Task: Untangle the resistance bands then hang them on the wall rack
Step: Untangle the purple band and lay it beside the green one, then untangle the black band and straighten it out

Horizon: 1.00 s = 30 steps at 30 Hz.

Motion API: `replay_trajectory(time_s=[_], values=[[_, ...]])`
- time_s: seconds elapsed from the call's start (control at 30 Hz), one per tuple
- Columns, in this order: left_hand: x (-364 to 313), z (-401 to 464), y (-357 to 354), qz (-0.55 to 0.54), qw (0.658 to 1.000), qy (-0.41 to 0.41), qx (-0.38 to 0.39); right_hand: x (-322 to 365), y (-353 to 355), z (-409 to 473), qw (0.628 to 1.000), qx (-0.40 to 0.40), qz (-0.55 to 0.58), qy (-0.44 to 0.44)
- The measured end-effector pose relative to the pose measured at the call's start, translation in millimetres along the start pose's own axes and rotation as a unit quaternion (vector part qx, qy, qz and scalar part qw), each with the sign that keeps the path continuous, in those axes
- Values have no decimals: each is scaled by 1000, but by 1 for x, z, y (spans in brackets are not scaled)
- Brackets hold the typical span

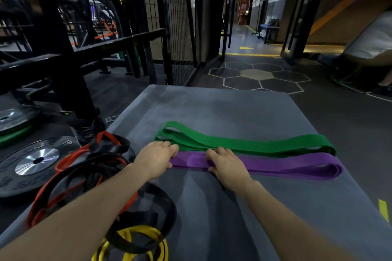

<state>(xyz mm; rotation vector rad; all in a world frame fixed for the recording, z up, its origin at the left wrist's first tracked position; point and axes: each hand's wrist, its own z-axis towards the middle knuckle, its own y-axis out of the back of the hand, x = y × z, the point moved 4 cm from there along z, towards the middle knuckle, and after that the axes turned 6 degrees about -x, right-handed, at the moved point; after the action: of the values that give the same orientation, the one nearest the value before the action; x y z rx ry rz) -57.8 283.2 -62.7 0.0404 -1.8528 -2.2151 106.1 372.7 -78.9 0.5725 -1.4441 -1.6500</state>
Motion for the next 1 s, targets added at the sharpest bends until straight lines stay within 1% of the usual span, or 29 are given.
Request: replay_trajectory(time_s=[0.13, 0.23, 0.33, 0.43, 0.53, 0.63, 0.7, 0.87, 0.93, 1.0], values=[[4, -13, 25, -55, 997, 13, -52, 15, 10, -3, 1000, -5, 4, 10], [13, -41, 51, -118, 988, 47, -89, 34, 21, -10, 999, -15, 36, 1], [23, -87, 67, -175, 974, 91, -114, 59, 28, -26, 998, -6, 55, -1], [28, -140, 73, -221, 956, 138, -135, 92, 30, -49, 995, 4, 97, 7], [26, -187, 67, -250, 942, 183, -126, 126, 29, -73, 989, 18, 147, 21], [20, -219, 58, -261, 931, 232, -103, 153, 23, -95, 979, 12, 199, 29], [16, -230, 53, -277, 920, 255, -110, 165, 16, -104, 975, 12, 221, 18], [11, -248, 46, -315, 889, 300, -146, 174, 7, -100, 976, 25, 213, 24], [11, -251, 45, -313, 889, 303, -144, 177, 5, -96, 980, 33, 193, 30], [11, -253, 45, -309, 889, 303, -147, 184, 3, -93, 986, 13, 159, 46]])
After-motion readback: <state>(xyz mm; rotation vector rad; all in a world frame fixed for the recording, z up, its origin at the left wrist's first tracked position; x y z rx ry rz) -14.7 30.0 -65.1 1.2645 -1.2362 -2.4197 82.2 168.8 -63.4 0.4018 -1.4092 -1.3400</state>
